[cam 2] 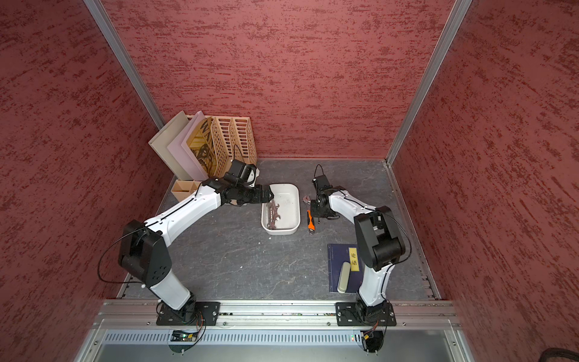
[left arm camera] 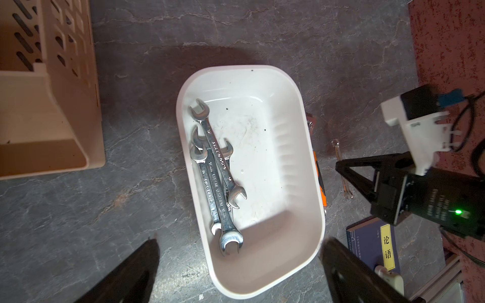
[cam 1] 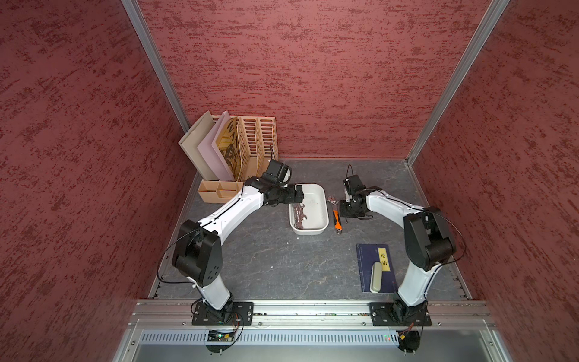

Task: Take out the wrench from the storage box
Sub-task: Place the wrench at the center of the board.

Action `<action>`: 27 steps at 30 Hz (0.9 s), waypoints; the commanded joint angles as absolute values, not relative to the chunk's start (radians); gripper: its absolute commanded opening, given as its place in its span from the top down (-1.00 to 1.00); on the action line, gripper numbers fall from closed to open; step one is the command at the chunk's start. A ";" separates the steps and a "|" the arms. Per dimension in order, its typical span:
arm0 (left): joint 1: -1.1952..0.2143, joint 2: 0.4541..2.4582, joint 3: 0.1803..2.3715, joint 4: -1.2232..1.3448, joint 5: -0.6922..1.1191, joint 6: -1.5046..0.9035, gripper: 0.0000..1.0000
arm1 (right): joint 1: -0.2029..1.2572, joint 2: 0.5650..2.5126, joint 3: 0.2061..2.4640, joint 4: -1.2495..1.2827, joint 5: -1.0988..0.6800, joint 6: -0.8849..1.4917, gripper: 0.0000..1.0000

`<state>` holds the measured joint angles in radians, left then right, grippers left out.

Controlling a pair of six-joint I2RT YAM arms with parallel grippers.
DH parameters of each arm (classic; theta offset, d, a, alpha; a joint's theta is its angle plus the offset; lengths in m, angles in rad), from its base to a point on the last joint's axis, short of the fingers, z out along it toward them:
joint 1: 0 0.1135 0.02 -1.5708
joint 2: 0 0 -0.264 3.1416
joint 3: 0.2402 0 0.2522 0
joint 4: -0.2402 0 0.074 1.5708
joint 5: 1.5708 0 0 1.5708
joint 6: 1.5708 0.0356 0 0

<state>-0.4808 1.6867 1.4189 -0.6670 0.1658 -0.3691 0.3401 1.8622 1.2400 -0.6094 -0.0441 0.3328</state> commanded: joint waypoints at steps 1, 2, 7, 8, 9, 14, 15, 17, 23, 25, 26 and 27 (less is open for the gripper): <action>-0.479 1.699 1.440 -0.636 0.202 -0.362 -0.99 | 0.328 1.902 1.237 -0.533 -0.101 0.311 1.00; -0.479 1.704 1.443 -0.636 0.202 -0.362 -0.99 | 0.326 1.908 1.236 -0.532 -0.100 0.309 1.00; -0.474 1.715 1.453 -0.638 0.207 -0.362 -0.99 | 0.309 1.919 1.220 -0.530 -0.088 0.295 1.00; -0.474 1.718 1.453 -0.637 0.206 -0.364 -0.99 | 0.308 1.922 1.220 -0.537 -0.081 0.288 1.00; -0.473 1.721 1.454 -0.638 0.208 -0.370 -0.99 | 0.306 1.929 1.220 -0.543 -0.072 0.283 1.00; -0.471 1.735 1.461 -0.640 0.221 -0.377 -0.99 | 0.295 1.927 1.205 -0.553 -0.050 0.272 1.00; -0.471 1.735 1.461 -0.640 0.223 -0.378 -0.99 | 0.293 1.926 1.204 -0.558 -0.045 0.272 1.00; -0.471 1.736 1.461 -0.641 0.223 -0.378 -0.99 | 0.293 1.928 1.207 -0.567 -0.044 0.269 0.93; -0.470 1.727 1.457 -0.641 0.217 -0.379 -0.99 | 0.294 1.918 1.212 -0.581 -0.028 0.268 0.67; -0.469 1.724 1.456 -0.645 0.210 -0.380 -0.99 | 0.294 1.913 1.216 -0.590 -0.023 0.265 0.63; -0.469 1.723 1.457 -0.649 0.206 -0.382 -0.99 | 0.294 1.909 1.219 -0.596 -0.019 0.265 0.61; -0.468 1.720 1.457 -0.652 0.204 -0.383 -0.99 | 0.294 1.904 1.224 -0.602 -0.014 0.264 0.59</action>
<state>-0.4759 1.7290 1.4368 -0.6518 0.2077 -0.3767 0.3061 1.9152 1.2289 -0.5537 -0.0734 0.2726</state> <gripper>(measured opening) 0.996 0.197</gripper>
